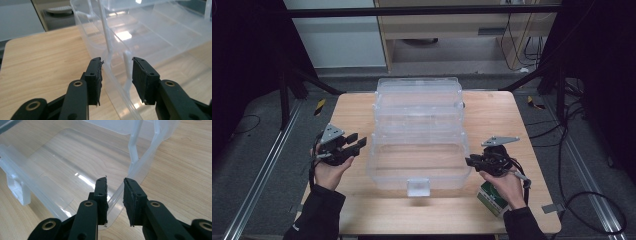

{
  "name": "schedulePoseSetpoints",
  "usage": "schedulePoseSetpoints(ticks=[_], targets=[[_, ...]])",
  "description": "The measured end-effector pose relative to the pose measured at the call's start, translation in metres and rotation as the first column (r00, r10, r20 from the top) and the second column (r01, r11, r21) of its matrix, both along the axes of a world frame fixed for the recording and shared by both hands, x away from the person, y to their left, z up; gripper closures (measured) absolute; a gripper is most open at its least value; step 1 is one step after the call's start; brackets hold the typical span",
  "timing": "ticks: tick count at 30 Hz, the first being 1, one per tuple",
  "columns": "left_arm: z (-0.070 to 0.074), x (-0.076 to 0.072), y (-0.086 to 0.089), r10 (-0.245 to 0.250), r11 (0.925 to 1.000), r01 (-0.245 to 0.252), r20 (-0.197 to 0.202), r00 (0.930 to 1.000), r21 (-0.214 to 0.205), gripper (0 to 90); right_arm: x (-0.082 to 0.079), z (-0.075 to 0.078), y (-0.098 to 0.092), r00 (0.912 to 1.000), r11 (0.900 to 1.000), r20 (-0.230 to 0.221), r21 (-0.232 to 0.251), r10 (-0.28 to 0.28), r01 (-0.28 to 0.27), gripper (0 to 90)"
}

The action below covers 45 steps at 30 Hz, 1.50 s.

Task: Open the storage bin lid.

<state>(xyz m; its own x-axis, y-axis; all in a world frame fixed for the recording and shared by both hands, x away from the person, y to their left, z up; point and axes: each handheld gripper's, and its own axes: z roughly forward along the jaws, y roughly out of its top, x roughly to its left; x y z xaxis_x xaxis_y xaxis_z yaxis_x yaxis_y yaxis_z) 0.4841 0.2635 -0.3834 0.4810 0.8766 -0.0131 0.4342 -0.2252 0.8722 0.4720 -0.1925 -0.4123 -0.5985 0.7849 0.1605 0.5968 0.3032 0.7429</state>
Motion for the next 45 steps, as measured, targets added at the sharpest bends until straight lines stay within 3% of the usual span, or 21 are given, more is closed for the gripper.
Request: schedulePoseSetpoints(ticks=[11,19,28,32,36,39,45], targets=[[-0.023,-0.015,-0.012,-0.036,0.9979,0.041,-0.102,0.9941,0.049,63.5,-0.001,0.000,0.001,1.0000,0.9999,0.003,-0.010,-0.003,0.003,73.2],[-0.037,-0.013,-0.017,-0.040,0.9960,0.052,-0.151,0.9877,0.072,66.1,-0.001,0.001,0.002,1.0000,0.9999,0.005,-0.014,-0.008,0.008,73.5],[-0.037,-0.014,-0.016,-0.042,0.9965,0.051,-0.142,0.9889,0.066,66.9,-0.002,0.001,0.003,0.9999,0.9997,0.012,-0.022,-0.009,0.009,73.7],[-0.033,-0.016,-0.012,-0.031,0.9974,0.039,-0.121,0.9921,0.061,64.4,-0.001,0.001,0.003,0.9999,0.9997,0.008,-0.021,-0.012,0.012,72.7],[-0.026,-0.017,-0.002,-0.019,0.9984,0.023,-0.080,0.9966,0.051,59.1,-0.003,0.003,0.003,0.9995,0.9985,0.028,-0.051,-0.018,0.019,65.4],[-0.023,-0.017,0.007,0.011,0.9986,-0.008,-0.051,0.9986,0.052,54.2,-0.007,0.009,0.000,0.9988,0.9985,0.043,-0.047,-0.025,0.027,60.6],[-0.026,-0.012,0.027,0.086,0.9962,-0.086,-0.032,0.9958,0.014,46.7,-0.013,0.021,-0.008,0.9981,0.9977,0.057,-0.061,-0.026,0.029,46.2]])
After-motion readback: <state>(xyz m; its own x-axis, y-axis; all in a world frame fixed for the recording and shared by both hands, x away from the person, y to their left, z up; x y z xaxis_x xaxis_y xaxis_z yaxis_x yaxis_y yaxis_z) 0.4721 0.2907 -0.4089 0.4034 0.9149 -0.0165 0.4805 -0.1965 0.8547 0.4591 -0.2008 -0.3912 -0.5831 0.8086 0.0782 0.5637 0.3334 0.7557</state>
